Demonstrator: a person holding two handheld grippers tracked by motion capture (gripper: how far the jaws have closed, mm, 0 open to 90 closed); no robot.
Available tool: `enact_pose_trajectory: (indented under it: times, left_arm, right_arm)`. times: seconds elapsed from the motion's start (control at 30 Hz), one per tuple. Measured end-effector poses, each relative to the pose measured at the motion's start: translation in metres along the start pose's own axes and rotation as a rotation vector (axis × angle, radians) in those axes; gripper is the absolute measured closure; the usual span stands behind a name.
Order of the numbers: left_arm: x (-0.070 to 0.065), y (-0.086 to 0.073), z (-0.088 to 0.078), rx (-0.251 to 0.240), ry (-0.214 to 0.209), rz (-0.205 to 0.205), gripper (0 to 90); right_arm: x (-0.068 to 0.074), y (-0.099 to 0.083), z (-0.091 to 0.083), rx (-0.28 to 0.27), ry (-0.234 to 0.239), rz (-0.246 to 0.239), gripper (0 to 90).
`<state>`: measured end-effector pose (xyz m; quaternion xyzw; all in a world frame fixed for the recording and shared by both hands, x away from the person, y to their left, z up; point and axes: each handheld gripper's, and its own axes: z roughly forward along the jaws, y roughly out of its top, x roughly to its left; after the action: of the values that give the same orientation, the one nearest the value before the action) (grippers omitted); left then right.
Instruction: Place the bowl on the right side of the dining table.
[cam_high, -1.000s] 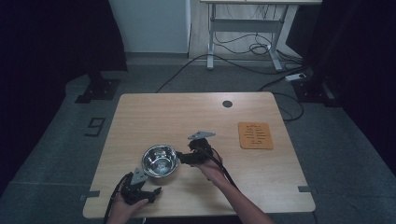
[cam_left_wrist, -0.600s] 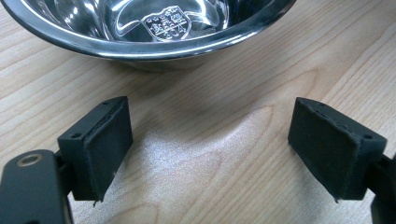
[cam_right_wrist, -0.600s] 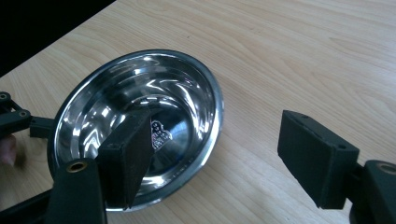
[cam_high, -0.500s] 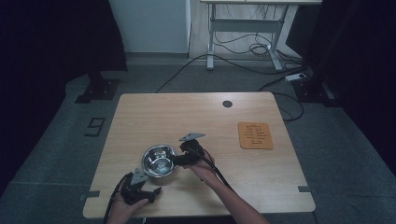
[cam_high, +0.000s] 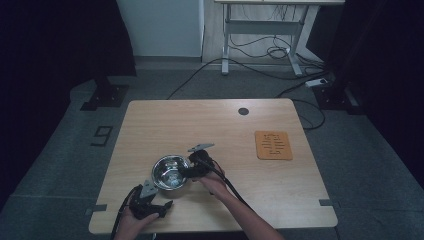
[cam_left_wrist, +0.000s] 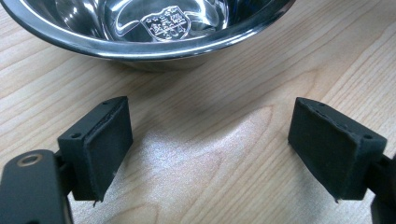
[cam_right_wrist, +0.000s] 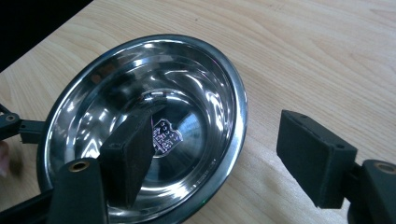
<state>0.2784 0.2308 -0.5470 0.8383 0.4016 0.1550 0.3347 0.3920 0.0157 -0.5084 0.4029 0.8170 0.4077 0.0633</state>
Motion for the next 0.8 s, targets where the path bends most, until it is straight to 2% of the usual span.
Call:
enact_pose_trajectory:
  times: [0.47,0.53,0.8]
  left_arm:
    - [0.000,0.000,0.000,0.000,0.000,0.001,13.4]
    - [0.000,0.000,0.000,0.000,0.000,0.001,13.3]
    - [0.000,0.000,0.000,0.000,0.000,0.000,13.3]
  right_arm:
    - [0.003,-0.003,0.017,0.042,-0.015,-0.005,31.8]
    - [0.003,-0.004,0.019,0.044,-0.033,-0.001,34.1]
    - [0.001,-0.006,0.025,0.053,-0.034,0.028,40.1]
